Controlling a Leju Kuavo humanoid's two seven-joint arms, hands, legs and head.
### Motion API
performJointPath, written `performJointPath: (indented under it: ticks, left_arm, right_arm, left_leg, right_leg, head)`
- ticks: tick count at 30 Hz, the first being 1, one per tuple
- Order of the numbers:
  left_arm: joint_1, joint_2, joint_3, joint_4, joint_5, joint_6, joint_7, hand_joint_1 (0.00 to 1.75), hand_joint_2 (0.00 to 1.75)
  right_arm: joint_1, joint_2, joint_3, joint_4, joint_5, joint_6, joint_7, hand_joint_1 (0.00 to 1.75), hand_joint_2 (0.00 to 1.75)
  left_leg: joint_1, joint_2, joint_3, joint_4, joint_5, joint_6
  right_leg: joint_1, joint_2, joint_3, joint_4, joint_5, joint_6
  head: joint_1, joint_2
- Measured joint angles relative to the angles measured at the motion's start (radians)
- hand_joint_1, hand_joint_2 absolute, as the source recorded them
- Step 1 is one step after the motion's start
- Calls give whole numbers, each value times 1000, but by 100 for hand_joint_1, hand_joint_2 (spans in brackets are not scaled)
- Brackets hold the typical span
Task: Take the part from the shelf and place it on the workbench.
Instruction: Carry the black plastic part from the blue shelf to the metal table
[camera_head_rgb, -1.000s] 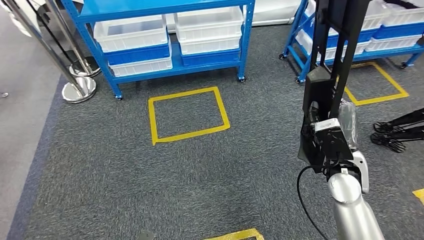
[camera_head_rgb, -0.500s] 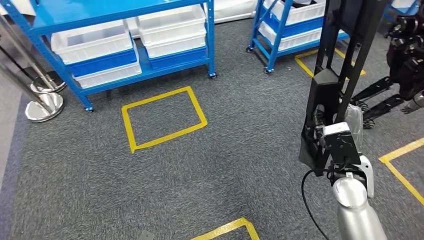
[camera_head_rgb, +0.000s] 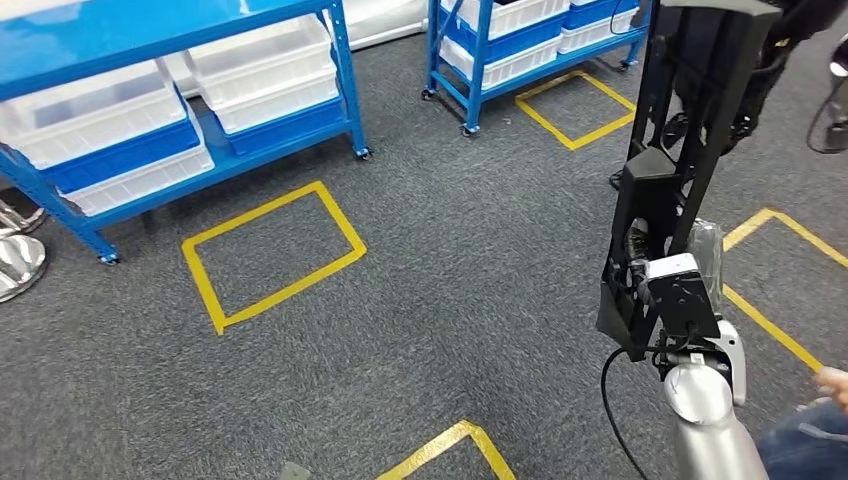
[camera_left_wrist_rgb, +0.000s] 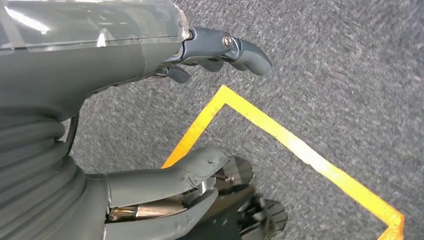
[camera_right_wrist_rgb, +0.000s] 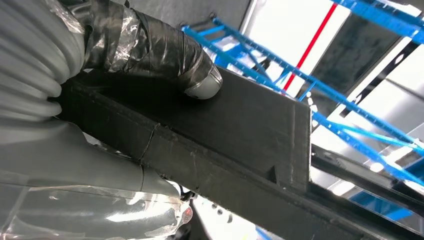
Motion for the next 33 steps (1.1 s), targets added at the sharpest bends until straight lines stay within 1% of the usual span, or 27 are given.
performJointPath:
  ticks: [1, 3, 4, 5, 6, 7, 8, 9, 11, 12, 14, 15, 16, 18, 19, 20, 21, 22, 23, 24, 25, 27, 28, 29, 30, 31, 33]
  left_arm:
    - [-1, 0, 0, 0, 0, 0, 0, 0, 175]
    - [-1, -1, 1, 0, 0, 0, 0, 0, 175]
    - [1, -1, 1, 0, 0, -1, 1, 0, 175]
    - [3, -1, 1, 0, 0, -1, 2, 0, 175]
    - [4, -1, 1, 0, 0, -2, 4, 0, 175]
    - [5, -1, 1, 0, 0, -3, 5, 0, 175]
    - [5, -1, 2, 0, 0, -5, 5, 0, 175]
    - [4, -2, 2, 0, 0, -7, 6, 0, 175]
    - [2, -2, 3, 0, 0, -10, 6, 0, 175]
    - [1, -2, 4, 0, 0, -11, 7, 0, 175]
    - [0, -3, 5, 0, 1, -12, 8, 0, 175]
    - [-1, -3, 6, 0, 1, -13, 8, 0, 175]
    - [-1, -3, 6, 0, 2, -14, 9, 0, 175]
    - [1, -3, 7, 0, 2, -17, 10, 0, 175]
    - [3, -3, 7, 0, 3, -18, 10, 0, 175]
    - [5, -3, 8, 0, 3, -19, 11, 0, 175]
    - [8, -3, 8, 0, 4, -21, 12, 0, 175]
    - [9, -3, 8, 0, 5, -22, 12, 0, 175]
    - [10, -3, 8, 0, 6, -24, 12, 0, 175]
    - [10, -3, 9, 0, 8, -26, 12, 0, 175]
    - [10, -2, 10, 0, 9, -28, 12, 0, 175]
    - [9, -3, 14, 0, 14, -31, 12, 0, 175]
    - [9, -3, 17, 0, 17, -33, 12, 0, 175]
    - [9, -4, 19, 0, 19, -34, 12, 0, 175]
    - [9, -6, 20, 0, 22, -34, 12, 0, 175]
    - [9, -7, 22, 0, 23, -35, 12, 0, 175]
    - [8, -12, 24, 0, 23, -35, 12, 0, 175]
  right_arm:
    - [0, 0, -3, -1, 0, 0, 0, 175, 175]
    - [-3, 0, -5, -3, 0, 0, -1, 175, 175]
    - [-4, 0, -6, -3, 0, 0, -1, 175, 175]
    - [-3, 0, -6, -3, 0, 0, -1, 175, 175]
    - [-1, 1, -6, -3, 0, 0, 0, 175, 175]
    - [0, 1, -6, -3, 0, 0, 0, 175, 175]
    - [0, 1, -6, -3, 0, 0, 0, 175, 175]
    - [0, 1, -7, -4, 0, 0, 0, 175, 175]
    - [-2, 1, -9, -5, 1, -1, -1, 175, 175]
    - [-2, 1, -10, -6, 2, -1, -1, 175, 175]
    - [0, 0, -12, -8, 2, -1, -2, 175, 175]
    - [1, 0, -13, -9, 3, -2, -2, 175, 175]
    - [2, 0, -14, -10, 3, -2, -2, 175, 175]
    - [3, 1, -16, -14, 4, -2, -2, 175, 175]
    - [4, 1, -17, -16, 4, -2, -3, 175, 175]
    - [6, 1, -17, -16, 5, -2, -3, 175, 175]
    - [9, 2, -17, -16, 5, -2, -3, 175, 175]
    - [12, 2, -18, -17, 6, -2, -3, 175, 175]
    - [15, 2, -19, -19, 6, -3, -3, 175, 175]
    - [16, 2, -20, -22, 7, -4, -3, 175, 175]
    - [17, 2, -22, -25, 7, -5, -3, 175, 175]
    - [18, 1, -26, -29, 10, -8, -3, 175, 175]
    - [20, 1, -28, -31, 11, -10, -3, 175, 175]
    - [23, 0, -30, -33, 12, -11, -3, 175, 175]
    - [28, -1, -34, -36, 14, -11, -2, 175, 175]
    - [29, -5, -38, -38, 14, -11, -2, 175, 175]
    - [24, -12, -45, -41, 15, -10, -1, 175, 175]
  left_leg:
    - [2, 16, 1, -10, 8, 5]
    - [1, 48, 0, -20, 16, 13]
    - [-1, 65, -3, -19, 17, 16]
    - [-2, 81, -5, -18, 17, 16]
    - [-3, 98, -7, -16, 16, 15]
    - [-3, 113, -9, -14, 15, 14]
    - [-3, 127, -10, -11, 13, 11]
    - [-3, 139, -11, -6, 9, 7]
    - [-9, 160, -12, 6, 0, -3]
    - [-12, 170, -12, 10, -4, -8]
    - [-14, 188, -9, 12, -8, -17]
    - [-12, 181, -10, 18, -15, -24]
    - [-9, 162, -16, 36, -32, -30]
    - [-3, 105, -54, 128, -92, -39]
    - [-3, 88, -84, 194, -125, -41]
    - [-2, 81, -110, 253, -146, -41]
    - [-2, 78, -126, 286, -151, -40]
    - [-2, 75, -124, 282, -135, -37]
    - [-3, 70, -105, 241, -102, -32]
    - [-3, 55, -75, 175, -64, -25]
    - [-2, 27, -45, 110, -36, -17]
    - [-3, -15, -10, 32, -13, -7]
    - [-4, -20, -6, 23, -16, -5]
    - [-5, -8, -4, 15, -12, -4]
    - [-3, 7, -2, 8, -6, -1]
    - [-1, 21, 0, -2, 0, 4]
    - [3, 52, 1, -16, 11, 13]
  right_leg:
    - [3, -24, -10, 18, -14, 3]
    - [8, -90, -53, 111, -75, 4]
    - [7, -109, -80, 173, -107, 6]
    - [6, -118, -99, 223, -126, 9]
    - [5, -124, -105, 244, -128, 12]
    - [4, -129, -92, 230, -113, 14]
    - [4, -140, -60, 180, -86, 16]
    - [4, -164, -20, 112, -62, 17]
    - [10, -201, 35, 14, -35, 8]
    - [14, -207, 41, -2, -36, 2]
    - [16, -183, 36, -1, -32, -11]
    - [14, -172, 34, -3, -29, -16]
    - [12, -160, 33, -5, -26, -22]
    - [8, -139, 29, -6, -21, -32]
    - [9, -128, 27, -6, -20, -35]
    - [9, -115, 25, -6, -18, -37]
    - [10, -100, 24, -5, -17, -38]
    - [11, -85, 23, -3, -17, -38]
    - [11, -70, 23, -2, -16, -38]
    - [11, -56, 23, 0, -16, -37]
    - [12, -43, 21, 0, -14, -35]
    - [7, -18, 14, 1, -8, -24]
    - [4, -4, 10, -1, -3, -16]
    - [1, 10, 6, -5, 3, -8]
    - [0, 14, 4, -6, 5, -1]
    - [2, 1, -2, 1, -1, 3]
    - [7, -61, -38, 75, -51, 8]
  head:
    - [1, 0]
    - [4, 0]
    - [5, 0]
    - [5, 0]
    - [5, 0]
    - [5, 0]
    - [5, 0]
    - [5, 0]
    - [4, 0]
    - [4, 0]
    - [3, 0]
    - [3, 0]
    - [3, 0]
    - [3, 0]
    - [3, 0]
    - [3, 0]
    - [3, 0]
    - [3, 0]
    - [3, 0]
    - [3, 0]
    - [3, 0]
    - [4, 0]
    - [3, 0]
    - [3, 0]
    - [3, 0]
    - [5, 0]
    - [9, 0]
